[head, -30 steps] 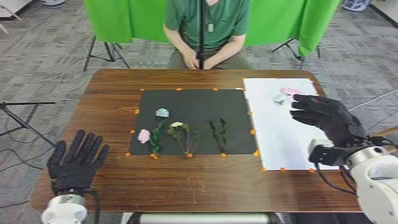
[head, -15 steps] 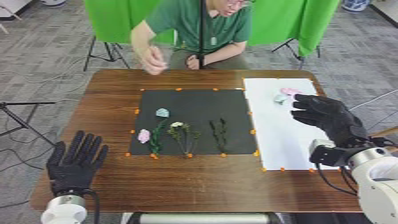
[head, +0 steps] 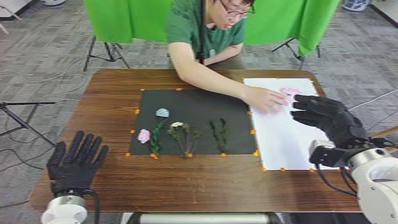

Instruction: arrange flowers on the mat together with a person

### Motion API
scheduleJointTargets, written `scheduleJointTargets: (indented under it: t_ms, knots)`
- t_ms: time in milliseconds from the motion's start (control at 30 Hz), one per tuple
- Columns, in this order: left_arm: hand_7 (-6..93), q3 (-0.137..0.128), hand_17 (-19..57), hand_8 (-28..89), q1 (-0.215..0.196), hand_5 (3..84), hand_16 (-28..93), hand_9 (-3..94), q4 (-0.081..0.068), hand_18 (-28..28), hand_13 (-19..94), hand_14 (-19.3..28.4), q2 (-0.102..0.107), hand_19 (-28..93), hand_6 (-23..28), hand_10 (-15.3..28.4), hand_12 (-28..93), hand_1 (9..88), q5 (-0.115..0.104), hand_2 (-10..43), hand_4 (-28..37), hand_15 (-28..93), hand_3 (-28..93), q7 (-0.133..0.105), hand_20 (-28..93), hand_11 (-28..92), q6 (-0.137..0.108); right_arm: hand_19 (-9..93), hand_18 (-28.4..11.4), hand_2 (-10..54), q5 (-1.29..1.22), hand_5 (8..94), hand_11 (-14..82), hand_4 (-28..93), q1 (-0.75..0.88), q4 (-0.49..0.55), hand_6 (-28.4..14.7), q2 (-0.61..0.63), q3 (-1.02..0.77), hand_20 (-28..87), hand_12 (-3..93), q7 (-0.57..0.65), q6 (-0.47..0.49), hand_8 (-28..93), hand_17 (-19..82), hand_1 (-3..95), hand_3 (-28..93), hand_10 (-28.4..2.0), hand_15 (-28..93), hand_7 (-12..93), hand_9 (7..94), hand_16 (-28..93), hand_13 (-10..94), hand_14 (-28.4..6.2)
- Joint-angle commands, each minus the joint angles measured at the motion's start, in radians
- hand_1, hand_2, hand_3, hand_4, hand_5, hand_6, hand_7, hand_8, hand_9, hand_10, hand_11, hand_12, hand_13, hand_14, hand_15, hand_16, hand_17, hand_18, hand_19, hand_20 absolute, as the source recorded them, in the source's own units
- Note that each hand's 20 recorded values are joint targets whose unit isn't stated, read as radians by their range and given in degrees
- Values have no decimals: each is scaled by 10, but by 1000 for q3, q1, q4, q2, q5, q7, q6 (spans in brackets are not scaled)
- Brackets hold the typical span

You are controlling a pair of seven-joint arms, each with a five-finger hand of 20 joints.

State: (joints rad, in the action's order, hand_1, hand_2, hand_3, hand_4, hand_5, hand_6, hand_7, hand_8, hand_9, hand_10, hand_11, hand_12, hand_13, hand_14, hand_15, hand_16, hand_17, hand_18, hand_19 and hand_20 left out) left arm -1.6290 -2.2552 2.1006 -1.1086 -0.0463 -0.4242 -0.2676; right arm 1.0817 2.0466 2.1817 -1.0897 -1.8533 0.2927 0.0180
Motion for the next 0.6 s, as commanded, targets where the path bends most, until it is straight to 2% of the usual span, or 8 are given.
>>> scheduleJointTargets:
  t_ms: [33,167,233,367,500,600]
  knots:
    - [156,4,-72,-119,-21,422,-88,370,-5,158,280,140,-15,403,78,138,45,252,-7,135,-283,267,758,19,93,221,-14,407,-190,34,14,511,92,-283,19,12,-7,-10,-9,125,134,7,-10,-141,107,341,768,-113,131,200,518,208,427,-152]
    - [156,5,-72,-119,-20,422,-89,371,-6,158,280,140,-11,404,78,139,45,252,-9,135,-283,267,759,18,93,222,-13,408,-190,35,20,511,92,-283,19,13,-7,-14,-10,125,133,15,0,-142,107,343,767,-113,132,200,519,208,427,-152]
    - [156,4,-72,-119,-15,422,-89,371,-9,157,280,141,-13,404,78,139,45,252,-4,135,-283,268,759,26,93,222,-14,408,-190,35,22,511,93,-283,22,14,-7,-16,-12,125,133,15,0,-142,107,344,767,-113,132,201,519,208,428,-152]
    - [156,5,-73,-119,-19,423,-89,372,-10,158,280,141,-8,405,78,139,46,252,-14,135,-283,268,759,21,93,222,-13,409,-190,34,23,511,93,-283,19,12,-8,-15,-8,125,133,21,4,-142,108,344,769,-113,132,200,520,208,429,-152]
    - [157,11,-73,-119,-16,423,-89,371,-13,159,280,141,-7,406,78,137,45,251,-10,135,-283,268,760,26,94,221,-17,410,-190,33,31,511,94,-283,18,12,-7,-13,-7,125,133,22,7,-142,107,346,770,-113,132,201,520,209,429,-152]
    - [157,9,-73,-119,-16,422,-89,372,-13,159,280,141,-17,407,78,137,45,253,-2,135,-283,268,758,35,94,221,-16,410,-190,32,29,511,94,-283,16,12,-7,-14,-6,125,133,26,12,-142,108,346,771,-112,132,201,519,209,429,-152]
